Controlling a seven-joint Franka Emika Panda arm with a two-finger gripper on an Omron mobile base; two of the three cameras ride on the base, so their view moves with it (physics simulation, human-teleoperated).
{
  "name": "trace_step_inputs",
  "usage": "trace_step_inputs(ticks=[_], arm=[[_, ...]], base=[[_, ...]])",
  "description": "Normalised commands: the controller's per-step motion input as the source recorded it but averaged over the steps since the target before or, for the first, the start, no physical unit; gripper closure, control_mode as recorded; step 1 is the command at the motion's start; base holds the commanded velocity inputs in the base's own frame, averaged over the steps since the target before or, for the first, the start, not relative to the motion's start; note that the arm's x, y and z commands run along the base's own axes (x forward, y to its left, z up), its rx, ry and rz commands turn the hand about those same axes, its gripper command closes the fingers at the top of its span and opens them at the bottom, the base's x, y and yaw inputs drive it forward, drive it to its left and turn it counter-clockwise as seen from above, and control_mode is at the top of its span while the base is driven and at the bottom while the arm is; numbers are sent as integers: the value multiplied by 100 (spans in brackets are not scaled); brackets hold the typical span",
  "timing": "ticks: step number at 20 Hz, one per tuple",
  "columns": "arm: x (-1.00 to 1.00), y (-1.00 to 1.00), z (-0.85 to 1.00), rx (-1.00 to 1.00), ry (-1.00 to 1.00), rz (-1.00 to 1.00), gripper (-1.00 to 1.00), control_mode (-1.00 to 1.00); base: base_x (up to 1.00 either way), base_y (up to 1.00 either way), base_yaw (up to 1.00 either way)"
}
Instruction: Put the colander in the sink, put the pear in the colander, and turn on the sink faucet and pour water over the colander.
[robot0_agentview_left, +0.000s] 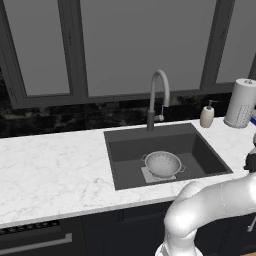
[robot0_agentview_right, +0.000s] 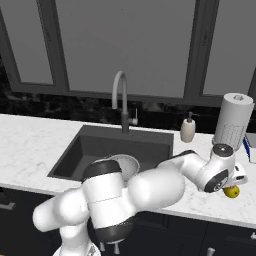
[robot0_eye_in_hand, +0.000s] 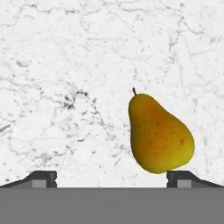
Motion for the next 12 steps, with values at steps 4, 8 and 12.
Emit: trace_step_inputs(ticks=[4, 8, 12], arm=[[0, -23, 15, 3, 17, 4, -100, -100], [0, -12, -1, 0, 12, 7, -100, -100], [0, -9, -6, 0, 1, 14, -100, -100]], base=[[0, 0, 0], [0, 0, 0], [0, 0, 0]])
